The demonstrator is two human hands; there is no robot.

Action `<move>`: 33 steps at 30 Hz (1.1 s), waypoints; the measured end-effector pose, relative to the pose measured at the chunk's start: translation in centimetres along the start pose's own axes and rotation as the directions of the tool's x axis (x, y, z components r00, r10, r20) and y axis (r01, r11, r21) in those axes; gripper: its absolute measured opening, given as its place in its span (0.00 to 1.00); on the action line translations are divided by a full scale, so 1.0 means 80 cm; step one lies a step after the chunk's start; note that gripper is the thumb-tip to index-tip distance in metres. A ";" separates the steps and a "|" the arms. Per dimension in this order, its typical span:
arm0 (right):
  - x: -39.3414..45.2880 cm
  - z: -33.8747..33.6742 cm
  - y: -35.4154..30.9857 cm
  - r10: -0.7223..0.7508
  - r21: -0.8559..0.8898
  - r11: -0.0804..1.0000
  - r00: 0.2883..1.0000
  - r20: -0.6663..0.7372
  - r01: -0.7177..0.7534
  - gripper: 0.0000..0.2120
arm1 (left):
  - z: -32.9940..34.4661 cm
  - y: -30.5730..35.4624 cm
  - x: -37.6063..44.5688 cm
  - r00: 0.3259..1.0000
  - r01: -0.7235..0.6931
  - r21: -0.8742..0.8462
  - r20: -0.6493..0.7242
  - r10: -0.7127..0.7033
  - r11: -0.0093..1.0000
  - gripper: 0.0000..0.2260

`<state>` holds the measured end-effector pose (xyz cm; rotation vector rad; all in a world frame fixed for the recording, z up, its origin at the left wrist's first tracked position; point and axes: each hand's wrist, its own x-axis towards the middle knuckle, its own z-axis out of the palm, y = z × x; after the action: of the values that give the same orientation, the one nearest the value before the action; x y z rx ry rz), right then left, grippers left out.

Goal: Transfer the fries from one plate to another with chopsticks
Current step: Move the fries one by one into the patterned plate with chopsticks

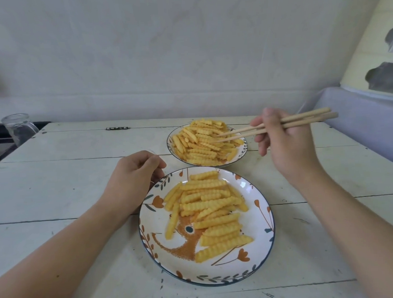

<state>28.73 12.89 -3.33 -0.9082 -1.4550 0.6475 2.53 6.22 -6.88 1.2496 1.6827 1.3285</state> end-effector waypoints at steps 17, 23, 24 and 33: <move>0.010 0.007 -0.005 0.061 0.136 0.990 0.990 -0.124 -0.044 0.25 | 0.000 -0.002 0.001 1.000 -0.010 -0.013 -0.006 0.010 1.000 0.13; 0.014 -0.019 -0.036 0.195 0.449 0.850 0.956 0.220 -0.276 0.29 | -0.001 -0.002 0.002 1.000 0.002 -0.016 -0.004 -0.002 1.000 0.13; 0.012 -0.023 -0.041 0.184 0.452 0.835 0.934 0.306 -0.313 0.28 | 0.000 -0.002 0.001 1.000 0.003 -0.017 -0.004 -0.003 1.000 0.13; 0.000 -0.026 -0.051 0.174 0.259 0.884 0.788 0.591 -0.388 0.23 | 0.000 -0.002 0.002 1.000 -0.003 -0.005 -0.013 0.002 1.000 0.12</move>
<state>30.19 10.45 0.27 -0.6678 -1.6271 1.4651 2.43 6.36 -7.07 1.2434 1.6866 1.3440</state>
